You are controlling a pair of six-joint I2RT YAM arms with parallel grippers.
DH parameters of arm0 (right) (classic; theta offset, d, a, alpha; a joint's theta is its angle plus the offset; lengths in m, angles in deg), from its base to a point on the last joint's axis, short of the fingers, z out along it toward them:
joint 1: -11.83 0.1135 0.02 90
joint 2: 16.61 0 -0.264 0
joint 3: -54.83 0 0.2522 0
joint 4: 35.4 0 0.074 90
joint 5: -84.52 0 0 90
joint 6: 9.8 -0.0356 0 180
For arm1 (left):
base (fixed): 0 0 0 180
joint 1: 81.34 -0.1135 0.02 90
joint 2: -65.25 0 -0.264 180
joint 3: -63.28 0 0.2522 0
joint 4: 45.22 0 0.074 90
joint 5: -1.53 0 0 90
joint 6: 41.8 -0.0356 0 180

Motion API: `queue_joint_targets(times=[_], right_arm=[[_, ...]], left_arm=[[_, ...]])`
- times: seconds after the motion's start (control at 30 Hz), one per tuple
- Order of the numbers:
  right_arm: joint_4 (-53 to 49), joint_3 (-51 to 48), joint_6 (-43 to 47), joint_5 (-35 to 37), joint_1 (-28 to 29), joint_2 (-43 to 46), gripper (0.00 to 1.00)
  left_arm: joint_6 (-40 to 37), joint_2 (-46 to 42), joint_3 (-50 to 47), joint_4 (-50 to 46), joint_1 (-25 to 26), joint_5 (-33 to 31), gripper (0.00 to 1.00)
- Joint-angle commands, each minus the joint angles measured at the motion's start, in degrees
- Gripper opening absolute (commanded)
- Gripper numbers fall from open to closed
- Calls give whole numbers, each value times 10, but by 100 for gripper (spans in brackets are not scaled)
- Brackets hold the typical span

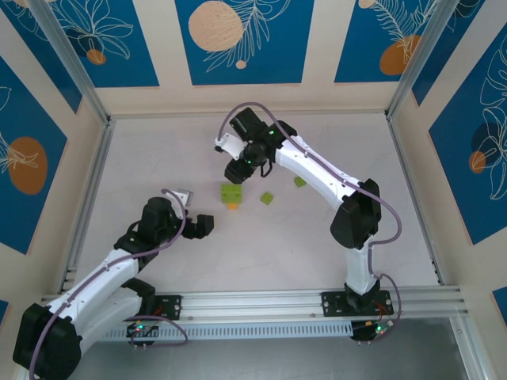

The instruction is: Assemble a carrot with lego

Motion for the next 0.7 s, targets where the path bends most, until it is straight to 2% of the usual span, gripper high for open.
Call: queue_joint_targets(times=[0.0,0.17,0.3,0.5,0.67], right_arm=[[31,-77,-68,47,-13,25,51],[106,-245,-126,92,-24,79,59],[182,-358,-138,65,-45,122,65],[241,-414,-86,69,-62,116,68],[288,-431,-64,30,-93,105,68]], left_arm=[[-30,19,27,36,8,-22,99],[-67,68,43,70,10,-20,99],[-93,107,55,93,10,-30,99],[-95,116,46,113,10,-3,99],[-90,106,39,113,10,1,99]])
